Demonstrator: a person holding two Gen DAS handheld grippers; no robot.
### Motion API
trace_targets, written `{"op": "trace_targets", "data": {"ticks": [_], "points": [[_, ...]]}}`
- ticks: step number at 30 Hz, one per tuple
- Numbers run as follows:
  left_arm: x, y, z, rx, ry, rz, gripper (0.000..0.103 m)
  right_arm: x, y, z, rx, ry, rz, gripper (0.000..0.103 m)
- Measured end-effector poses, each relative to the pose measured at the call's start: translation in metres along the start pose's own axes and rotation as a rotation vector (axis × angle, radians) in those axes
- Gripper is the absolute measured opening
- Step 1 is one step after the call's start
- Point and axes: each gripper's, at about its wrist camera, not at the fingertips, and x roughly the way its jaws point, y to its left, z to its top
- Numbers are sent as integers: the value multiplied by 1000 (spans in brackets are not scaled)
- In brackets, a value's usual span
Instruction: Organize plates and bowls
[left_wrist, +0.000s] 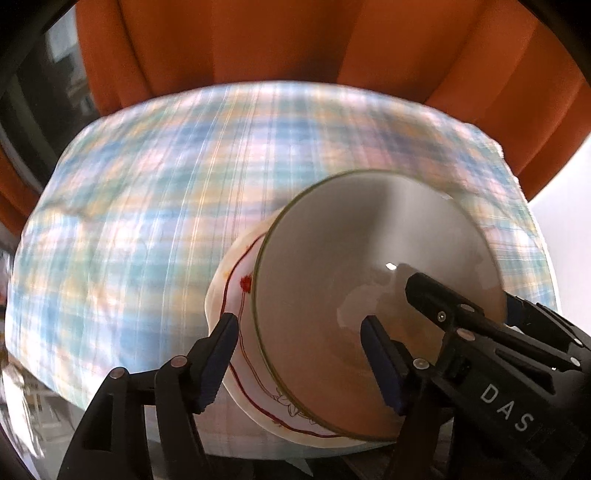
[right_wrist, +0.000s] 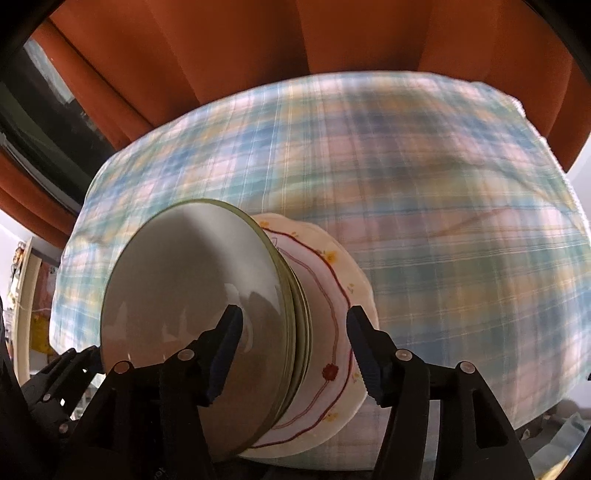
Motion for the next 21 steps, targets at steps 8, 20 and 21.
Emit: {"op": "trace_targets", "data": {"ticks": [8,20,21], "points": [[-46,20,-4,67,-206,7,80,-46,17,-12,35,-176,-128,70],[-100,104,-42,58,-408,100,101,-94,103,-55,7,-368,-152,80],[-101,111,-46,55,-412,104,101,-93,109,-59,6,-369,-147,80]]}}
